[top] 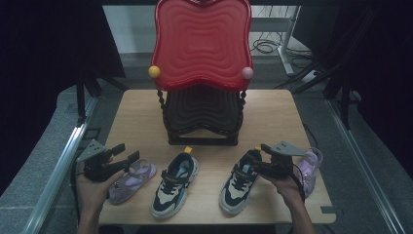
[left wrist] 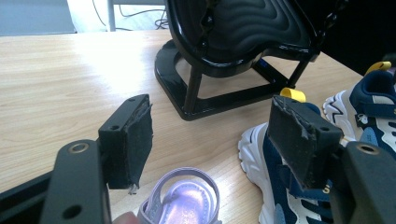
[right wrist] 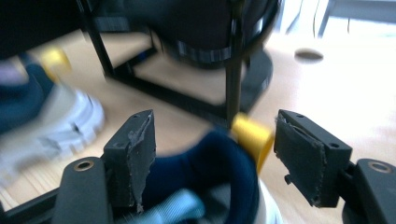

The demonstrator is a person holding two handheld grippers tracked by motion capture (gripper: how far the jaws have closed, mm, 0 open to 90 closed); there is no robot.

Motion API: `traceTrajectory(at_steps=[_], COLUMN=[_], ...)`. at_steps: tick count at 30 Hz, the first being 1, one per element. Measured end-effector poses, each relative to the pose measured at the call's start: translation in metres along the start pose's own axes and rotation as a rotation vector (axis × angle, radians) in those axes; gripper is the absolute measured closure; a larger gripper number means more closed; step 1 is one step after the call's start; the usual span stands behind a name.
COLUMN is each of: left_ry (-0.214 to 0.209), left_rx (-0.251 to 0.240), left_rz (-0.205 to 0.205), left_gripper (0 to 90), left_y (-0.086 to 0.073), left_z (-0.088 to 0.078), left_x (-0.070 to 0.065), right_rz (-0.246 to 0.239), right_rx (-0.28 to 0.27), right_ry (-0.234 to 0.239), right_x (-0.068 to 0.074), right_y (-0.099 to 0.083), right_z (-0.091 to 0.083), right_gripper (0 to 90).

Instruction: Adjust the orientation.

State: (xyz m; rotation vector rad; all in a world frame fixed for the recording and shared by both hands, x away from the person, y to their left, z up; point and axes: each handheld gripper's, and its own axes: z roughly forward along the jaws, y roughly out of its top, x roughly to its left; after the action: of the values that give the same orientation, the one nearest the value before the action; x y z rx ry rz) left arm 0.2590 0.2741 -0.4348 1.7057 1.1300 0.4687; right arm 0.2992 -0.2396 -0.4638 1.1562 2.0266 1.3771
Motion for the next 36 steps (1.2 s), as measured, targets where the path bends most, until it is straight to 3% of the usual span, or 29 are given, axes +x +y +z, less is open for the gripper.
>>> traceTrajectory(at_steps=[2,5,13,18,19,20,24,28,31,36], left_ry=[0.0,-0.002,-0.043,-0.06,-0.092,-0.09,-0.086,-0.101,-0.126,-0.164], left_rx=[0.002,0.006,0.02,0.027,0.018,0.018,0.021,0.036,0.068,0.075], left_rz=[0.0,-0.009,-0.022,-0.033,-0.05,-0.045,-0.015,0.011,0.039,0.041], left_gripper=[31.2,31.6,33.5,34.3,34.5,35.1,43.2,61.8,77.8,88.2], left_y=[-0.001,-0.002,-0.002,-0.004,-0.004,-0.003,-0.001,-0.001,-0.002,-0.001], left_z=[0.0,0.001,0.001,0.0,-0.002,-0.003,-0.006,-0.006,-0.001,0.002], left_x=[0.0,0.002,-0.001,-0.004,-0.005,-0.007,-0.015,-0.019,-0.022,-0.022], right_rz=[0.017,0.023,0.021,0.029,0.024,0.022,0.016,0.037,0.017,0.003], right_rx=[-0.037,-0.042,-0.074,-0.083,-0.085,-0.087,-0.077,-0.074,-0.052,-0.066], right_ry=[0.023,0.055,0.087,0.082,0.082,0.084,0.081,0.073,0.044,0.014], right_x=[-0.001,-0.003,-0.006,-0.007,-0.007,-0.007,-0.01,-0.011,-0.003,0.005], right_y=[0.003,0.002,0.0,0.0,0.0,0.0,-0.001,-0.003,-0.002,0.0], right_z=[-0.004,-0.005,-0.004,-0.003,-0.003,-0.003,-0.001,0.001,-0.001,-0.007], right_gripper=[31.3,31.3,35.2,37.0,37.1,37.2,37.2,37.4,38.2,40.3])
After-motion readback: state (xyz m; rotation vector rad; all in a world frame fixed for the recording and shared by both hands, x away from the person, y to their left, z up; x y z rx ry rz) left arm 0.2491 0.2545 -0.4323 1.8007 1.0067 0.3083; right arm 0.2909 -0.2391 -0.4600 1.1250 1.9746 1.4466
